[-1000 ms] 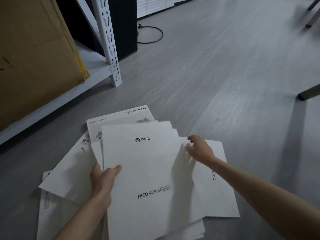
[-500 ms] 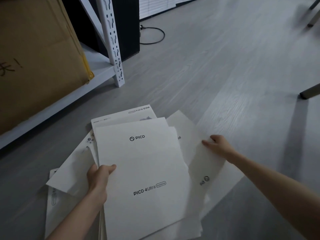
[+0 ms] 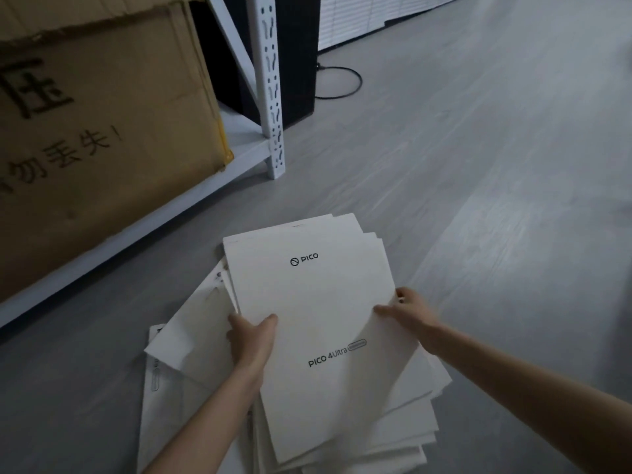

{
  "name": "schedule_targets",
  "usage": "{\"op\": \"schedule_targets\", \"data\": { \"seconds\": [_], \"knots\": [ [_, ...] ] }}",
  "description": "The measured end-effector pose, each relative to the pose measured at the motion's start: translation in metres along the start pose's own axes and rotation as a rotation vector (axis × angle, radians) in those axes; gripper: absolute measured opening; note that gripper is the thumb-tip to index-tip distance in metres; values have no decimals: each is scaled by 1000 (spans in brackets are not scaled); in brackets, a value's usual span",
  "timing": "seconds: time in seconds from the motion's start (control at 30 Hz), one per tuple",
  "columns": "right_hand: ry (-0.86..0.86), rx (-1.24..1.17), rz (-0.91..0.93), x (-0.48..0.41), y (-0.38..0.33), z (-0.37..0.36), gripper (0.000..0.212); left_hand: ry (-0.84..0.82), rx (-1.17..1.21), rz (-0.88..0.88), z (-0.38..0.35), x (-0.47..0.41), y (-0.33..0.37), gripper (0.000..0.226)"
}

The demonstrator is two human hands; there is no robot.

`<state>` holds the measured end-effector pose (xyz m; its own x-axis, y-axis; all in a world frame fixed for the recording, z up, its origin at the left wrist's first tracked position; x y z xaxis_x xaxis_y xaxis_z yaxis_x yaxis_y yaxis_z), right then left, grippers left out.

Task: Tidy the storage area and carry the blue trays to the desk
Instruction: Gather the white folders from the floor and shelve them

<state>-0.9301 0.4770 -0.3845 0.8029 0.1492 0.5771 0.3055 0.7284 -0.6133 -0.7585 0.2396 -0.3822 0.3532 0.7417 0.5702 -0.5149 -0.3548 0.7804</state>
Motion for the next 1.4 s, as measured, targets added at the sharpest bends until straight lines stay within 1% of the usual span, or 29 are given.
{"op": "schedule_targets", "data": {
  "seconds": [0.07,0.17,0.23,0.33,0.37,0.43,0.47,0.57,0.6,0.67,0.7,0.8,0.9,0.97,1.0,1.03,1.07,1.1,1.13,1.17,1.23,1.27,1.3,1.33,1.37,1.4],
  "knots": [
    [28,24,27,-6,-16,-8,41,-12,60,-12,4,-17,4,69],
    [41,113,32,-20,-29,-24,47,-9,18,46,8,-39,3,67],
    [42,178,21,-23,-32,-32,52,-25,44,70,8,-52,-4,68],
    [44,228,26,-21,-35,-33,48,-28,49,76,10,-66,-14,71],
    [53,212,33,-19,-35,-30,52,-30,52,81,11,-70,-19,73],
    [63,172,18,-17,-31,-24,67,-45,52,99,12,-57,-15,75],
    [60,150,-3,-16,-28,-21,70,-56,64,119,11,-55,-19,76],
    [16,70,-22,-15,-20,-13,58,-70,163,148,13,-31,-13,72],
    [-4,41,-16,-12,-23,-9,54,-67,193,157,15,-25,-11,65],
    [-46,23,28,-7,-34,-9,54,-45,236,177,23,-19,-9,51],
    [-70,22,54,-4,-41,-10,54,-22,244,177,28,-17,-7,50],
    [-107,50,103,5,-69,-26,40,83,253,193,48,-14,-10,56],
    [-127,136,197,-1,-91,-61,35,259,157,312,68,-1,-26,62],
    [-146,214,250,-1,-102,-85,44,339,39,395,77,10,-39,61],
    [-167,272,263,-5,-102,-96,54,362,27,414,78,13,-42,60],
    [-177,332,279,-17,-96,-104,66,377,52,422,79,15,-43,59],
    [-181,386,292,-56,-74,-115,76,383,107,426,79,13,-43,59],
    [-189,430,313,-80,-60,-122,81,388,168,411,79,10,-42,59],
    [-195,456,315,-94,-51,-125,81,390,213,390,79,6,-42,59],
    [-189,477,316,-89,-51,-123,77,386,238,376,80,4,-42,58],
    [-127,519,343,-46,-71,-107,57,375,278,365,82,3,-40,60],
    [-89,540,354,-27,-81,-99,49,376,310,364,82,2,-39,64],
    [-69,534,369,-18,-85,-92,45,373,341,370,81,3,-38,70],
    [-64,497,366,-13,-87,-86,51,368,364,374,78,5,-36,73],
    [-70,437,369,-12,-87,-80,66,355,397,381,76,8,-34,70],
    [-86,377,347,-10,-88,-74,80,338,427,392,73,12,-35,59]
  ]
}}
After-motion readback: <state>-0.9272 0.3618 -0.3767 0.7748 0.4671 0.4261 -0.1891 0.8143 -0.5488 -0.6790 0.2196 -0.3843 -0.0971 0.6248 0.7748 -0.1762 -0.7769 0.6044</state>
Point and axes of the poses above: each hand's wrist, its own x-axis away from the middle knuckle, its own z-axis out of the back of the hand, y = z × x, the point moved 2 cm from there along -x, towards the middle knuckle, and after that the axes turned 8 degrees about x, right-handed, at the moved point
